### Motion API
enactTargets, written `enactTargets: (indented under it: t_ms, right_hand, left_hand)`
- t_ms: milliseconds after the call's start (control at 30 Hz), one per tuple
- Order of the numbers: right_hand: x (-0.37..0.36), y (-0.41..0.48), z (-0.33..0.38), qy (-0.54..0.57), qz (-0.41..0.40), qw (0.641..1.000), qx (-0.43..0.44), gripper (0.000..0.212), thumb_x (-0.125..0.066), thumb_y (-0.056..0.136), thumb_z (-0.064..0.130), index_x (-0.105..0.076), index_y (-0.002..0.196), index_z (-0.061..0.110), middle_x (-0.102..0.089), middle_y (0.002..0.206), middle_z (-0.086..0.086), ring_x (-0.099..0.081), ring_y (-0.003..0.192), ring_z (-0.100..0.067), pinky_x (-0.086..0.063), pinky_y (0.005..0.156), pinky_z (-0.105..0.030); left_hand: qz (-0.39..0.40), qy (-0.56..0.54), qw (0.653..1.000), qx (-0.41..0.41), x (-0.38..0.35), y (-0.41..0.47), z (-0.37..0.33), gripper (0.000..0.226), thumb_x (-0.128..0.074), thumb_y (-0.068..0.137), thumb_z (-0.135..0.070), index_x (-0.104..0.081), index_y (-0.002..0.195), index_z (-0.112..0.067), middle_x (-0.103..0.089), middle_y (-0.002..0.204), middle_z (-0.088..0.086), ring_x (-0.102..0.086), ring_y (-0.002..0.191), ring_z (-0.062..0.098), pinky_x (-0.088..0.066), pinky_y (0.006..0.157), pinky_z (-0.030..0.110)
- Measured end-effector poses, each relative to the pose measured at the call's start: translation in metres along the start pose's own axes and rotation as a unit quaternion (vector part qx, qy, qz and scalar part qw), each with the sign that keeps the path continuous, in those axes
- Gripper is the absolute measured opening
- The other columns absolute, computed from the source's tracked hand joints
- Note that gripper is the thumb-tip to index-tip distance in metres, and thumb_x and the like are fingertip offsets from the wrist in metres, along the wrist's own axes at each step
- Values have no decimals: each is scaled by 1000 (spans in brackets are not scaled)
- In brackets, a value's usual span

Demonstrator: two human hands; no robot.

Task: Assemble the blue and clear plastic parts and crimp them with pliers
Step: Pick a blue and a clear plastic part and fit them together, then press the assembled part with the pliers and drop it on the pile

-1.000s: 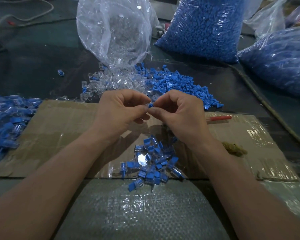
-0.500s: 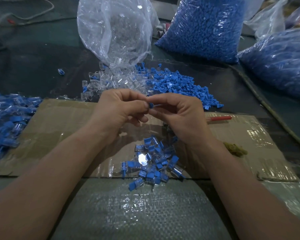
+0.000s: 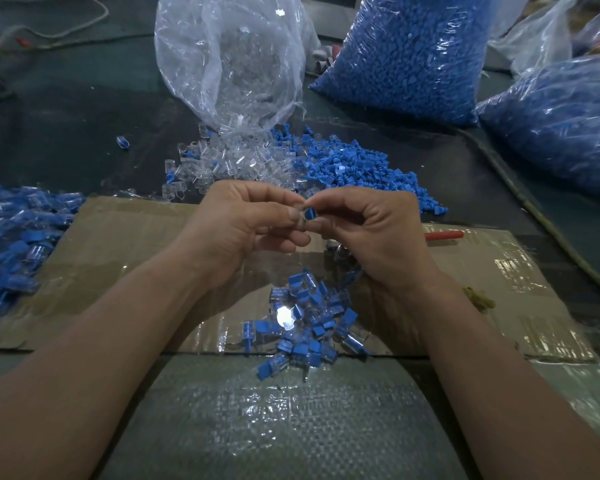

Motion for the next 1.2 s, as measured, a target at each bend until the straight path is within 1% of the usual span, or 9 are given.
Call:
enactTargets:
  t_ms: [133, 233, 400, 533, 633, 767, 900, 1067, 1200]
  right_hand:
    - [1, 0, 0, -7, -2, 1000, 7, 33, -69, 75, 1, -62, 102, 18, -62, 85, 15, -62, 81, 3, -51, 75, -13]
    - [1, -1, -1, -14, -4, 1000, 12, 33, -70, 75, 2, -61, 103, 18, -61, 85, 15, -61, 79, 8, -51, 74, -11]
    - [1, -1, -1, -11, -11, 1000, 20, 33, -69, 75, 1, -61, 103, 16, -63, 85, 11, -62, 81, 2, -52, 74, -13]
    - [1, -1, -1, -9, -15, 1000, 18, 33, -70, 74, 2, -61, 103, 16, -62, 84, 14, -62, 78, 5, -52, 73, -13]
    - [0, -1, -1, -12, -15, 1000, 16, 32, -70, 74, 2, -63, 103, 14, -64, 84, 11, -63, 78, 3, -52, 73, -13]
    - [0, -1, 1, -18, -1, 1000, 24, 25, -71, 72, 5, -69, 97, 5, -66, 85, 5, -65, 80, -6, -54, 74, -17]
    - [-1, -1, 4, -46, 13, 998, 42, 25, -71, 71, 8, -70, 96, 5, -64, 84, 7, -64, 80, -7, -54, 72, -18]
    - [-1, -1, 4, -63, 16, 997, 46, 24, -72, 71, 10, -70, 95, 5, -64, 84, 7, -65, 80, -8, -54, 72, -20]
    - [0, -1, 7, -67, 27, 997, 36, 24, -73, 71, 9, -70, 95, 6, -65, 83, 7, -64, 80, -9, -54, 72, -19]
  left_hand:
    - [2, 1, 1000, 1, 0, 0, -1, 17, -65, 55, -6, -65, 72, -3, -67, 59, 11, -64, 49, 17, -51, 44, 18]
    - [2, -2, 1000, 1, -1, -1, 0, 15, -65, 55, -5, -66, 70, -4, -67, 59, 11, -64, 49, 17, -51, 44, 18]
    - [2, -5, 1000, 2, -1, -1, 0, 14, -65, 55, -5, -66, 69, -4, -66, 59, 12, -64, 49, 17, -51, 45, 18]
    - [2, -16, 1000, 0, -1, -1, 0, 10, -65, 54, -4, -69, 64, -6, -67, 60, 13, -64, 49, 17, -51, 44, 18]
    - [3, -10, 1000, -2, -1, -1, 1, 9, -67, 55, -5, -70, 62, -9, -67, 61, 13, -65, 50, 18, -51, 45, 18]
    - [-2, 17, 1000, -1, -1, -2, 2, 14, -68, 55, -8, -67, 69, -5, -67, 60, 11, -65, 50, 17, -50, 45, 19]
    - [-14, 44, 999, 3, -3, -1, 2, 17, -67, 53, -7, -62, 69, -2, -65, 54, 9, -62, 45, 16, -48, 42, 18]
    - [-20, 60, 998, 0, -3, -1, 2, 10, -63, 71, 8, -62, 70, -2, -64, 52, 7, -61, 43, 13, -48, 42, 17]
    - [-19, 66, 998, 1, -3, -1, 2, 9, -62, 74, 7, -62, 72, -1, -64, 53, 6, -61, 44, 13, -48, 43, 17]
Point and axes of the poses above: each hand's wrist, its own y-axis towards the middle knuckle, its own x-axis out of the back of the hand, z = x × y, the point moved 2 cm from there along y, towards the middle knuckle
